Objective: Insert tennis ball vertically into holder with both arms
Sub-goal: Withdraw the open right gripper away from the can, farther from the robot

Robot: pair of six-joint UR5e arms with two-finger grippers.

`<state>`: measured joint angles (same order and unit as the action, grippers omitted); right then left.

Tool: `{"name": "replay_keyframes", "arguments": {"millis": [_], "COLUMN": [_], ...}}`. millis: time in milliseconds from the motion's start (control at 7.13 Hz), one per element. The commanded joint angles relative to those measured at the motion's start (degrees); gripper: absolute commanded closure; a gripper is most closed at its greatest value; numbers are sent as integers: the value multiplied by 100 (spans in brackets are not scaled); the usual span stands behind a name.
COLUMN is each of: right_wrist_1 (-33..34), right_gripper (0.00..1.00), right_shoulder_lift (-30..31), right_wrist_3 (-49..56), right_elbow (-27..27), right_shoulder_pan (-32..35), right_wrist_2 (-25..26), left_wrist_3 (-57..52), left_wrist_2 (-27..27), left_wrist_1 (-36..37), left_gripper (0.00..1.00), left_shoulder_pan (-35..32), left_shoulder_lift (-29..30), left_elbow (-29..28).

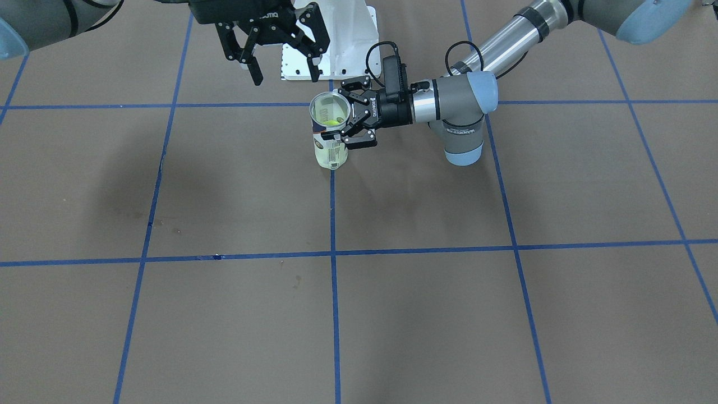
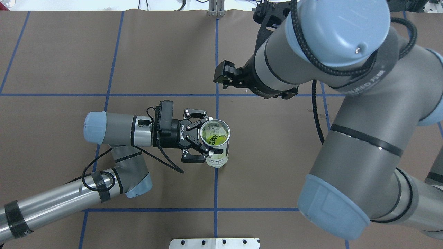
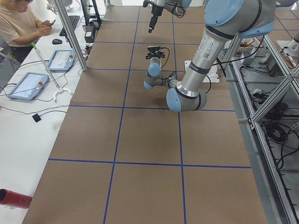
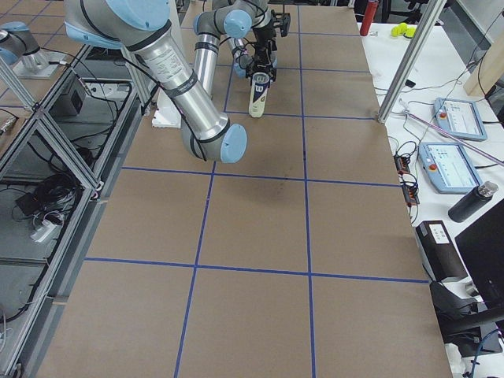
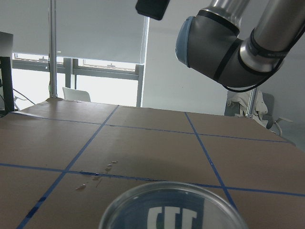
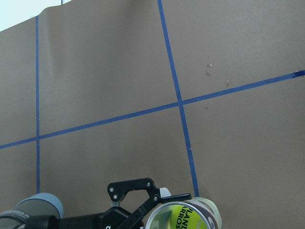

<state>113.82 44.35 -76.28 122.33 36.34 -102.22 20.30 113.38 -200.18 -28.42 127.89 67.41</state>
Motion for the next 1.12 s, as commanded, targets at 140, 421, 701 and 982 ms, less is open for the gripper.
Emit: {"name": "replay_keyframes", "arguments": {"millis": [140, 421, 701, 982], "right_wrist_1": [220, -51, -1319, -2179], "right_gripper": [0, 0, 0, 0], "right_shoulder_lift": [756, 1241, 1854, 2174], "right_wrist_3": [2484, 4943, 6191, 6239], "right_elbow": [-138, -1170, -2296, -2617], "right_shoulder_pan": [1562, 2908, 3702, 3863], "right_wrist_2": [-1226, -1939, -2537, -2715], "left_wrist_3": [0, 0, 0, 9], "left_wrist_2": [0, 0, 0, -9], "left_wrist_1": [-3, -3, -3, -151], "left_gripper": [16, 16, 13, 1], "left_shoulder_pan": [3, 3, 3, 3], "left_shoulder_lift": [-18, -18, -27, -27], "left_elbow": [0, 0, 8, 9]}}
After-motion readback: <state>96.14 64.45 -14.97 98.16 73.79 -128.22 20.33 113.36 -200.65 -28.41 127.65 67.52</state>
